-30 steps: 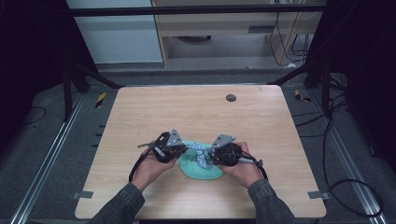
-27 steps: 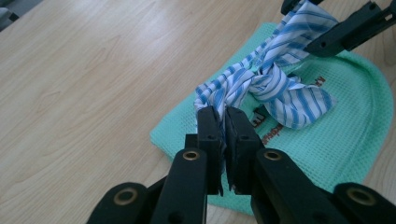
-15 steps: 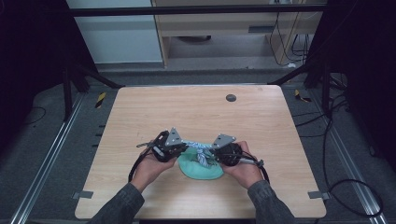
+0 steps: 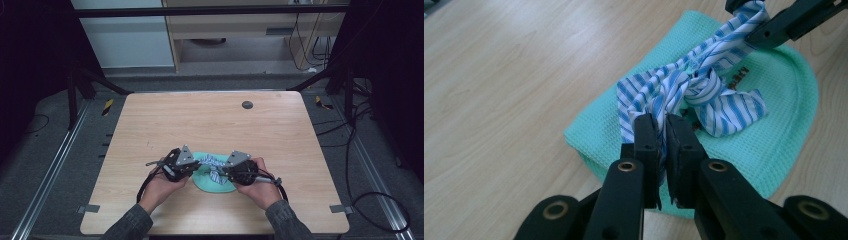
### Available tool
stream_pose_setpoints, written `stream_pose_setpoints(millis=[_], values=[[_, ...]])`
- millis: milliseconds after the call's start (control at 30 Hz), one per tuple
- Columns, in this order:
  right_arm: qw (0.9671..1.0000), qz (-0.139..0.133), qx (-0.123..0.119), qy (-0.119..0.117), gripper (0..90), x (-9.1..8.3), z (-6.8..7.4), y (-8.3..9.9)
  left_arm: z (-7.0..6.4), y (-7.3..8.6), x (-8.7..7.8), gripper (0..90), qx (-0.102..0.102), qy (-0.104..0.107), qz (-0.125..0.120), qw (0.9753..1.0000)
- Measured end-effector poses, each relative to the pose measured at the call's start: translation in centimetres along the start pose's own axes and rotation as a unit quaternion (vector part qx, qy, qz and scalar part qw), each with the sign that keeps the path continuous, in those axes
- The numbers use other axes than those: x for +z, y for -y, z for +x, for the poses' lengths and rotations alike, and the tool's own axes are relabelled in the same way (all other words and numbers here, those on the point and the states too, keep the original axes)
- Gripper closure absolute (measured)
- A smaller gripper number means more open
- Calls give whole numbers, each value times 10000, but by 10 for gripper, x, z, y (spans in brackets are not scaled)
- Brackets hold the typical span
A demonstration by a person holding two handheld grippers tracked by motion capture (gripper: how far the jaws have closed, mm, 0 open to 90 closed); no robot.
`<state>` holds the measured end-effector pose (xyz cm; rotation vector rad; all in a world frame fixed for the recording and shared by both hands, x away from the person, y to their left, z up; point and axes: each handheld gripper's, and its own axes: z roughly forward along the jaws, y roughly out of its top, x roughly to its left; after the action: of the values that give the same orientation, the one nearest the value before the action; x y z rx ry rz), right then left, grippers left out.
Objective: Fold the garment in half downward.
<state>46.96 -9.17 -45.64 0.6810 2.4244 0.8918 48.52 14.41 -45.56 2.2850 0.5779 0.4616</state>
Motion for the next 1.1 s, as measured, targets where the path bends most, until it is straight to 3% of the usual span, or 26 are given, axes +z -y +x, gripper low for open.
stream_pose_setpoints(millis=[233, 500, 933, 1100], values=[[10000, -31, 14, -9, 712, 0, 6, 6, -5, 9, 3, 847, -33, 78, 16, 10000], [10000, -24, 13, -27, 667, -1, 10, 11, -9, 16, 3, 848, -39, 164, 26, 9999], [9996, 17, -224, -151, 835, -5, 19, 21, -16, 26, 3, 856, 15, 270, 78, 9996], [9995, 14, -253, -177, 841, -6, 22, 25, -19, 30, 3, 858, 40, 318, 110, 9994]])
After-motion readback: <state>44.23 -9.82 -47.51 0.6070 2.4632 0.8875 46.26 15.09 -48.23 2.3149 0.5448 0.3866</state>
